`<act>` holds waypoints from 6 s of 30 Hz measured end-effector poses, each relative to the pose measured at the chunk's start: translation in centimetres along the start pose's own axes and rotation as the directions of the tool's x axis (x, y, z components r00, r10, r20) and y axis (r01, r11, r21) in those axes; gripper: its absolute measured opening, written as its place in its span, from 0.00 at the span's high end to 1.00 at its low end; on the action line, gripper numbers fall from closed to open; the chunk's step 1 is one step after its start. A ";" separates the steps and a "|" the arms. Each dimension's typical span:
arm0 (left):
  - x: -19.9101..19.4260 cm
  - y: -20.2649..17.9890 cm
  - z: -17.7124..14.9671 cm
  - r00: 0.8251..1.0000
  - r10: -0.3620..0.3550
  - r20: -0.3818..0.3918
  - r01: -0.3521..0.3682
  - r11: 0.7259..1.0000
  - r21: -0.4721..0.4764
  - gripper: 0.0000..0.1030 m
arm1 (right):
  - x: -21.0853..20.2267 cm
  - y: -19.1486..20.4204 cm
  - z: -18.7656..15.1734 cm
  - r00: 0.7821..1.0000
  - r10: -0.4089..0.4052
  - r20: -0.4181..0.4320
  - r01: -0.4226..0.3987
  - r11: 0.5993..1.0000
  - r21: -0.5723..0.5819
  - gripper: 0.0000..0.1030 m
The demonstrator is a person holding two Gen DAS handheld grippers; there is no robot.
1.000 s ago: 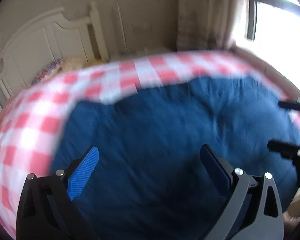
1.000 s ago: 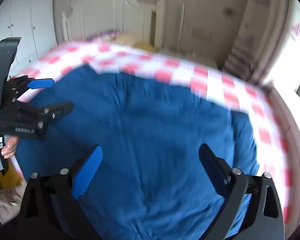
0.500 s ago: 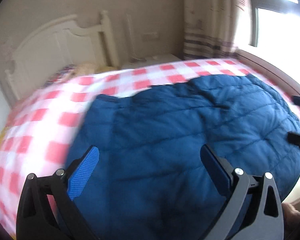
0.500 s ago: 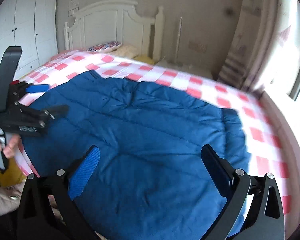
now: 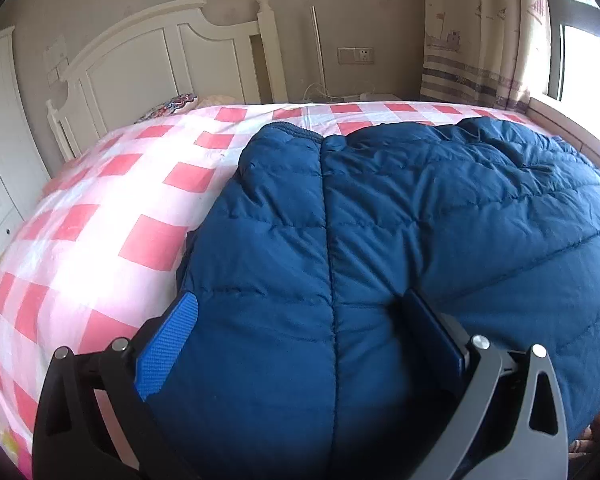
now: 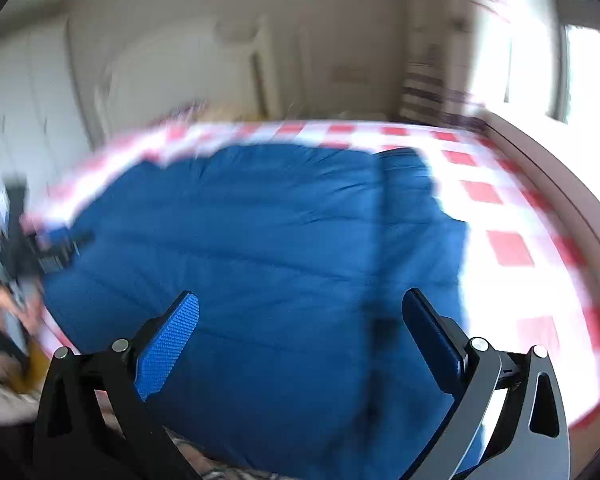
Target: Fold large clothes
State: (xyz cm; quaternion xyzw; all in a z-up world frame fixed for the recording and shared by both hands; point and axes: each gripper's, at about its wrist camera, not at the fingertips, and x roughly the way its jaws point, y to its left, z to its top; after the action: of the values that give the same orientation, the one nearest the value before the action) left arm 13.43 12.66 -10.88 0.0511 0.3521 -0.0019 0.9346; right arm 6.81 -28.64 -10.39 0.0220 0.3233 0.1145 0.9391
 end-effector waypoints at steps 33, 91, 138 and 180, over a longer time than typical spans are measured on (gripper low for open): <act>-0.1 -0.9 1.0 0.999 0.030 -0.033 -0.030 0.999 0.024 0.02 | 4.2 -3.6 -2.2 0.980 0.194 0.045 -0.191 0.847 0.497 0.31; -4.4 5.2 9.1 0.998 -0.017 0.061 0.010 0.995 0.104 0.03 | 3.8 28.1 3.9 0.961 0.266 -0.083 -0.269 0.811 -0.520 0.32; 1.9 5.9 4.5 0.991 0.093 0.100 -0.089 0.995 -0.047 0.02 | 26.0 24.8 21.1 0.936 0.201 -0.288 -0.269 0.937 -0.222 0.22; 1.4 8.3 2.6 0.998 0.005 0.064 0.008 0.980 -0.201 0.02 | 31.3 20.4 18.4 0.916 0.054 -0.398 -0.117 0.984 -0.134 0.04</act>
State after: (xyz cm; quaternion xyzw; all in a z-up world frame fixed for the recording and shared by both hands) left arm 16.51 20.70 -9.13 -0.0439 0.3203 0.0311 0.9458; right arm 37.90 -1.02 -12.34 -0.0604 0.4939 0.1825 0.8480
